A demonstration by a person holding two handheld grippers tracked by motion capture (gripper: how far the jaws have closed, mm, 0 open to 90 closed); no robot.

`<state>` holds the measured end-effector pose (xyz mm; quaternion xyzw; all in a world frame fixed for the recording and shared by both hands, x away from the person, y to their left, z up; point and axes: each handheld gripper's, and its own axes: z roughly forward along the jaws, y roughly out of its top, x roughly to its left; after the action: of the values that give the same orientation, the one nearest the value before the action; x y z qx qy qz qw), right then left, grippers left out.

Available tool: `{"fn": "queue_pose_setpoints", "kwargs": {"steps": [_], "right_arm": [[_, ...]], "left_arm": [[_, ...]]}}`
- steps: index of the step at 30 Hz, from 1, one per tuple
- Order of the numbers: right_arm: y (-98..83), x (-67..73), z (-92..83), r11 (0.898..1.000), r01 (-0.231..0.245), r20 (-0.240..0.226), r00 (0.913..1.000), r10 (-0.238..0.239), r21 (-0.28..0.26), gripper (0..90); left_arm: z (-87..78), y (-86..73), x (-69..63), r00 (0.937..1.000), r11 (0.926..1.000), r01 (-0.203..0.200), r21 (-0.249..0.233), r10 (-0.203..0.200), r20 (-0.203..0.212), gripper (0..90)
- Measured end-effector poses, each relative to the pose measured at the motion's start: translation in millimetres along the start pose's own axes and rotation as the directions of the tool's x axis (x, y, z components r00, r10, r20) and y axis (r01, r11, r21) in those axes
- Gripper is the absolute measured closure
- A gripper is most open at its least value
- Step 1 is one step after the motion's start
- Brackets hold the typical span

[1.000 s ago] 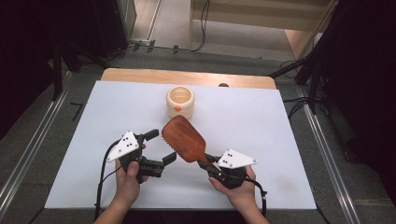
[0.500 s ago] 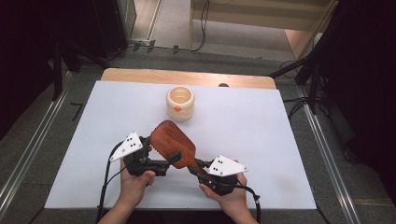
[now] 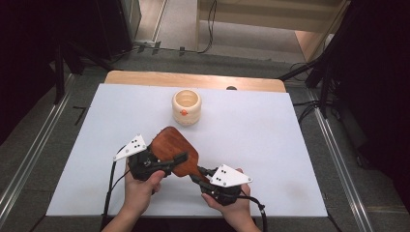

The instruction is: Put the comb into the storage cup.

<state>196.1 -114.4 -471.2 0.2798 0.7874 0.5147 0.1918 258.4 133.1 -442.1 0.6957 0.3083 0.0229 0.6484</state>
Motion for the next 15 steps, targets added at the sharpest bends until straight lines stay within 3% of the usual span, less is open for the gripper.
{"fn": "queue_pose_setpoints", "kwargs": {"steps": [5, 10, 12, 13, 15], "right_arm": [[-2.6, -0.1, 2.5, 1.000, 0.015, 0.010, 0.9998, -0.015, -0.003, 69.9], [-2.4, -1.2, 2.2, 1.000, 0.009, 0.001, 1.0000, -0.009, -0.025, 68.0], [-1.7, -3.9, 0.9, 0.999, -0.007, -0.003, 1.0000, 0.007, -0.041, 60.2], [-1.3, -5.3, -0.1, 0.999, -0.021, -0.002, 0.9998, 0.021, -0.047, 53.4], [-0.7, -9.4, -2.6, 0.997, -0.040, 0.009, 0.9991, 0.041, -0.061, 37.1]], "left_arm": [[-0.3, -0.1, -1.8, 0.9984, 0.9999, 0.011, 0.000, -0.011, 0.056, 48.3], [-3.2, 1.4, -2.6, 0.9964, 0.9998, 0.013, -0.015, -0.012, 0.084, 53.8], [-4.9, 2.2, -4.2, 0.9978, 0.9998, -0.009, -0.019, 0.011, 0.066, 56.5], [-6.0, 2.7, -4.7, 0.9984, 0.9995, -0.026, -0.021, 0.027, 0.050, 57.3], [-8.0, 3.6, -2.9, 0.9980, 0.9995, -0.021, -0.024, 0.022, 0.059, 57.7]]}}
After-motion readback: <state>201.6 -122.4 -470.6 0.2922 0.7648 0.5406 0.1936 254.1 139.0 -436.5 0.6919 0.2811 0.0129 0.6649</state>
